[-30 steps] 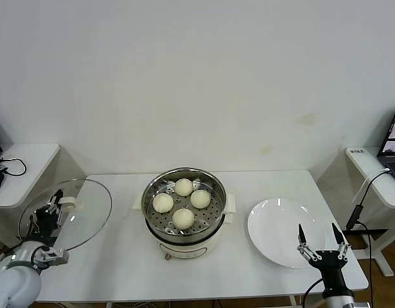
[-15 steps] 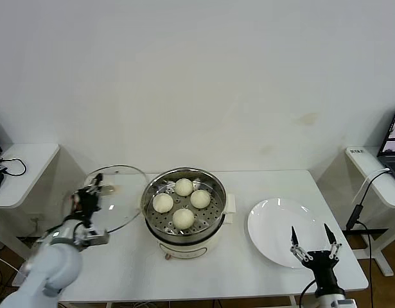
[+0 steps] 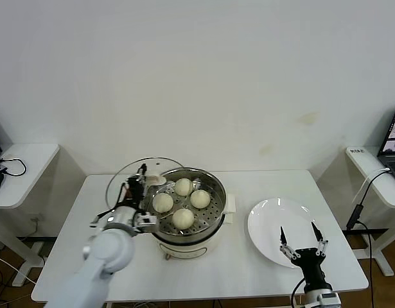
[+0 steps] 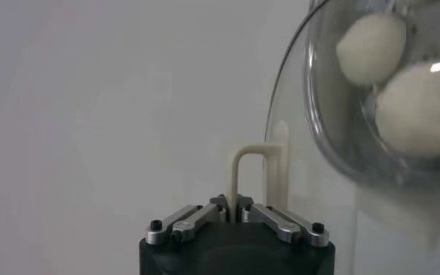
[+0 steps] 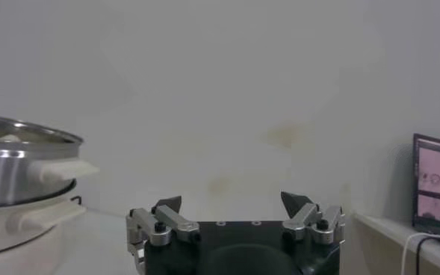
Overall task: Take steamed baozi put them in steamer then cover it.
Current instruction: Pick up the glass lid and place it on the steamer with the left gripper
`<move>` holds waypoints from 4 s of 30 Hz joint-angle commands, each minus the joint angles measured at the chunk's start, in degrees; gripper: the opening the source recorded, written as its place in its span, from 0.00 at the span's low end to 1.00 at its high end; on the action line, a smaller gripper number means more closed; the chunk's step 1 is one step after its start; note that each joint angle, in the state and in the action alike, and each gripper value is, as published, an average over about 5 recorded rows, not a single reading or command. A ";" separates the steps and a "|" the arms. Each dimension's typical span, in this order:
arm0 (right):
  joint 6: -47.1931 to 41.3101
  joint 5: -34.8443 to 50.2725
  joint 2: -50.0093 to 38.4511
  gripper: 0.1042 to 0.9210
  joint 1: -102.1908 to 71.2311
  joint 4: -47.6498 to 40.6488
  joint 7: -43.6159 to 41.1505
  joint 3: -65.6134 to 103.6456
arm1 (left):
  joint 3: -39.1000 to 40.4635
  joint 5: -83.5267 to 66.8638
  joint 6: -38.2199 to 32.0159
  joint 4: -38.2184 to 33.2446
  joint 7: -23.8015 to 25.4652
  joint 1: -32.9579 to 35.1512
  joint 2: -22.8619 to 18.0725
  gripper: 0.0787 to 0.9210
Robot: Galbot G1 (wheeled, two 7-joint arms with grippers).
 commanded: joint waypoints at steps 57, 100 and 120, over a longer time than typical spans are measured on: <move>1.54 -3.06 0.03 0.88 -0.25 -2.21 -0.10 -2.17 | 5.67 22.47 -0.64 5.69 3.41 3.01 -20.87 0.07; 1.92 -3.30 0.11 0.88 -0.62 -2.10 -0.31 -2.92 | 4.82 25.47 -4.20 6.81 1.08 2.90 -21.83 0.09; 2.07 -3.63 0.09 0.88 -0.77 -2.22 -0.37 -3.11 | 4.61 22.35 -3.90 7.53 1.39 2.67 -22.00 0.07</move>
